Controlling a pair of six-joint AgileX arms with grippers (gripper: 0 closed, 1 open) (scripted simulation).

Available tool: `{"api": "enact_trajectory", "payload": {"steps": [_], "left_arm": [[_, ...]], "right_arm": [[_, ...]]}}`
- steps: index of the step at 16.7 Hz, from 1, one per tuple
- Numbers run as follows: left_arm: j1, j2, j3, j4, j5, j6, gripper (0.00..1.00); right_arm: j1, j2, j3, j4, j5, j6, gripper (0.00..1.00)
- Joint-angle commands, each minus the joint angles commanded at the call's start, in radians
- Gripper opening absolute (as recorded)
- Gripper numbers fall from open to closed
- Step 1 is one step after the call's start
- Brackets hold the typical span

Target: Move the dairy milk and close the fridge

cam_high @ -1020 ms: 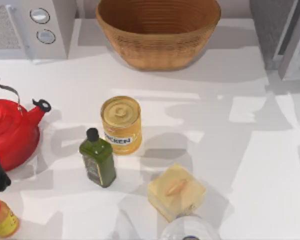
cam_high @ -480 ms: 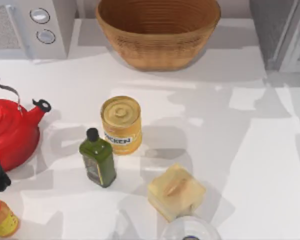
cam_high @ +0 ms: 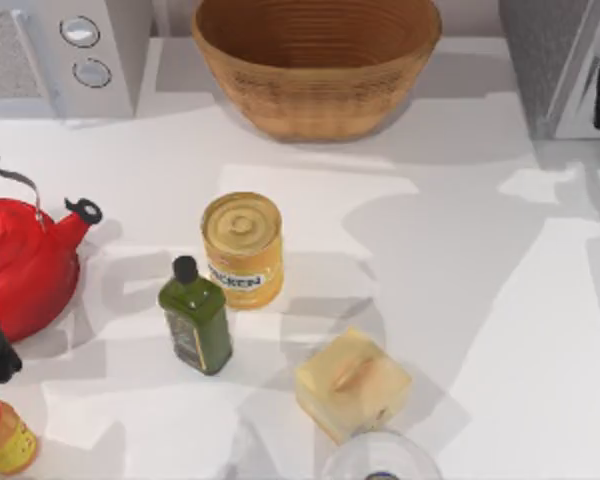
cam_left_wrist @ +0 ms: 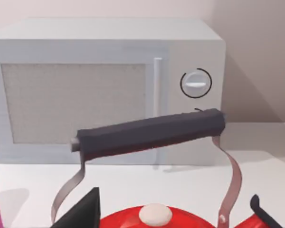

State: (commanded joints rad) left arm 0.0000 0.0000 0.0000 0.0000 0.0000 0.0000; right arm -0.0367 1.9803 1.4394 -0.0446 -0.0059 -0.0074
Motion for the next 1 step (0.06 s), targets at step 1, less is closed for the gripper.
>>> {"api": "enact_trajectory", "payload": {"steps": [1], "left_arm": [[0.000,0.000,0.000,0.000,0.000,0.000,1.00]], "right_arm": [[0.000,0.003,0.003,-0.001,0.000,0.000,1.00]]}}
